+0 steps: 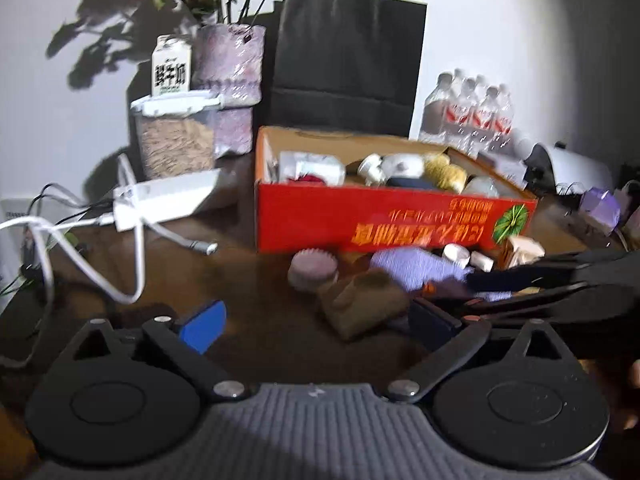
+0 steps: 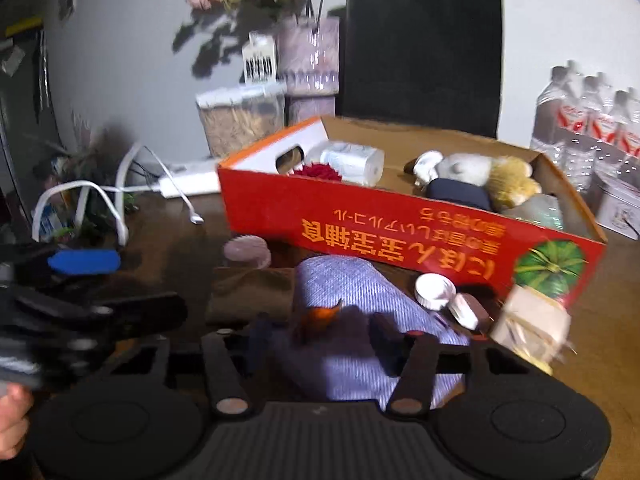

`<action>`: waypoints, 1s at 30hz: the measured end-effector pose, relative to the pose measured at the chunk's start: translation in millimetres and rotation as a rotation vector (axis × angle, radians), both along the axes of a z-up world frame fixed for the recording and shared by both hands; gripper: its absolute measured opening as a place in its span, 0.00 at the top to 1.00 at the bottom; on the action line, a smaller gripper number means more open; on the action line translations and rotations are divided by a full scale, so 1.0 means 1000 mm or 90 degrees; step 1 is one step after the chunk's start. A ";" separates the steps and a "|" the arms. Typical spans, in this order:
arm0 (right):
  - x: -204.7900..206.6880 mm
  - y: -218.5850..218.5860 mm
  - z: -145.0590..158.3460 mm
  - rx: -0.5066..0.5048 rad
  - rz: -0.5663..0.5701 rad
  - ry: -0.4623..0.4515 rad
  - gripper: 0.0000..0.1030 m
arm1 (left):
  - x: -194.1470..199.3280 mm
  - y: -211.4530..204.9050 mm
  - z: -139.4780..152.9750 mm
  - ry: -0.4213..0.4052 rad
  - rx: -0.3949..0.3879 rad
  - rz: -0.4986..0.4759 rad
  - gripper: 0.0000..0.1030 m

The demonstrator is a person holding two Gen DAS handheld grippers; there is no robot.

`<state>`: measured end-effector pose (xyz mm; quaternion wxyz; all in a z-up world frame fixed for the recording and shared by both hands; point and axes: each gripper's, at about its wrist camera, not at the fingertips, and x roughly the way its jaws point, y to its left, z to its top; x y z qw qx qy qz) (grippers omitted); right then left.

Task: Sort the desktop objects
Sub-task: 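Grasp a small white item with the left tool while the right tool grasps the orange piece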

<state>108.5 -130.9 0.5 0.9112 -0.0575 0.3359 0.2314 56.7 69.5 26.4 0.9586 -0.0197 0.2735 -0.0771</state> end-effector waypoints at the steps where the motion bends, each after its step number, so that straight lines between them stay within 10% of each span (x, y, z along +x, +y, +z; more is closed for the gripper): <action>1: 0.005 0.000 -0.003 0.004 0.006 0.009 0.65 | 0.004 -0.001 0.000 -0.004 0.001 -0.004 0.04; 8: 0.006 -0.022 -0.004 0.037 0.003 -0.003 0.85 | 0.042 -0.020 -0.014 0.039 0.009 -0.034 0.20; 16: -0.002 -0.036 0.005 0.037 -0.009 -0.041 0.85 | 0.046 -0.022 -0.020 0.051 0.003 -0.017 0.82; 30: -0.102 -0.053 0.013 0.028 -0.063 -0.054 0.85 | -0.053 -0.016 0.000 0.034 -0.031 0.030 0.89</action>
